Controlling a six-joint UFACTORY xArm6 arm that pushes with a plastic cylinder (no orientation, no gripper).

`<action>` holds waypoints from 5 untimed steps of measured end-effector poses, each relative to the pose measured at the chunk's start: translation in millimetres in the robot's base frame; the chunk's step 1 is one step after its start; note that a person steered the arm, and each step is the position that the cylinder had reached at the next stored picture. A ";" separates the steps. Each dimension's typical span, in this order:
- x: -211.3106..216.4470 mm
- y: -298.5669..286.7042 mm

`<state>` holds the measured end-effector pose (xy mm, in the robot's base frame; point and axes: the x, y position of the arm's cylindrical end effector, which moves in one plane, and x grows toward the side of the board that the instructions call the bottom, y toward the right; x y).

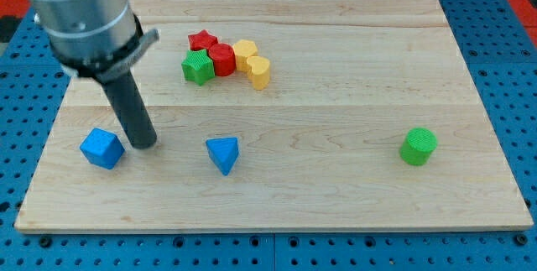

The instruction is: Push green star into the red blocks

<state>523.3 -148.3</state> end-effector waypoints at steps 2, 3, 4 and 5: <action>42.8 39.4; 46.4 65.7; 33.9 66.9; 32.5 86.5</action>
